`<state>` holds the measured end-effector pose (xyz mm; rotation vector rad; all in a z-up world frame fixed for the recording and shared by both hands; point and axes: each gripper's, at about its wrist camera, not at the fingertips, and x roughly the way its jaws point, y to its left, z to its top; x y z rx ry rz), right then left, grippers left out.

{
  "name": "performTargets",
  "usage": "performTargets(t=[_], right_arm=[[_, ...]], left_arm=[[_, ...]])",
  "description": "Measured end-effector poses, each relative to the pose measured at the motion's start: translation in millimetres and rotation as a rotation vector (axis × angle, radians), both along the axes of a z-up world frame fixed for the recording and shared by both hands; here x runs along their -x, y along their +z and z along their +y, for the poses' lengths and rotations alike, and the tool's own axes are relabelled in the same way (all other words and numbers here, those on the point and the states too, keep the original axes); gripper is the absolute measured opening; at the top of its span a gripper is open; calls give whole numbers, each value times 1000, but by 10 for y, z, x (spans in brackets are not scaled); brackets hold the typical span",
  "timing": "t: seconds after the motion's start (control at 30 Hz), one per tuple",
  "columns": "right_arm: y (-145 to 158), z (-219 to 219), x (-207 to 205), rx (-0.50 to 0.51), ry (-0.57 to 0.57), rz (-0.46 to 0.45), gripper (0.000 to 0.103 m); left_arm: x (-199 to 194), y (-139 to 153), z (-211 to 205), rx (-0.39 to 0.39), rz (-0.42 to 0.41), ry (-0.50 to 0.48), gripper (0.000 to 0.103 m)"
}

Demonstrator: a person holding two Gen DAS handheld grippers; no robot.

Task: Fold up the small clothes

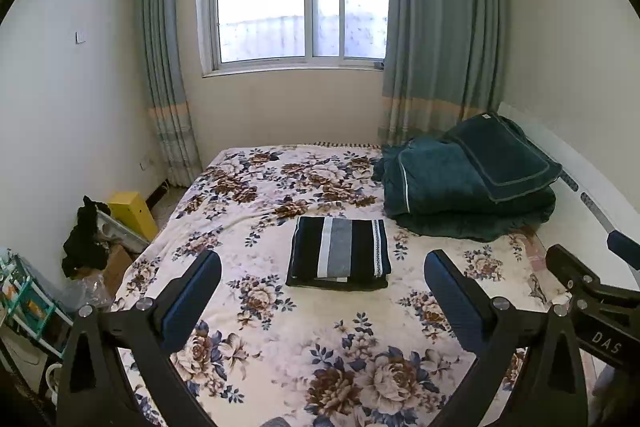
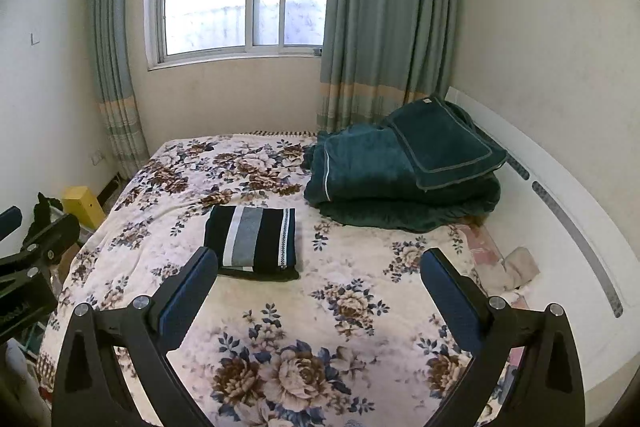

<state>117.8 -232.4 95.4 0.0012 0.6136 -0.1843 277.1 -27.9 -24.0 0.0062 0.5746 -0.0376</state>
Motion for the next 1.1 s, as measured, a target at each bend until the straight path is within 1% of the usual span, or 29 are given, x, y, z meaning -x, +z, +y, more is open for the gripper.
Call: performTargets(t=[0.23,0.43,0.8,1.1], right_arm=[[99,3,107,12,7,-6,103],[111,11,78,20,25,-14,103],[81,40,89,2,53,-1,103],[91,37,83,1,63,-4,103]], left_arm=[[120,8,-21,-13,-12,17,103],[206,27,-5,-18,-18,42,103],[183,9,44,-31,-15,64,103],[219,18,25,-28,-22,58,103]])
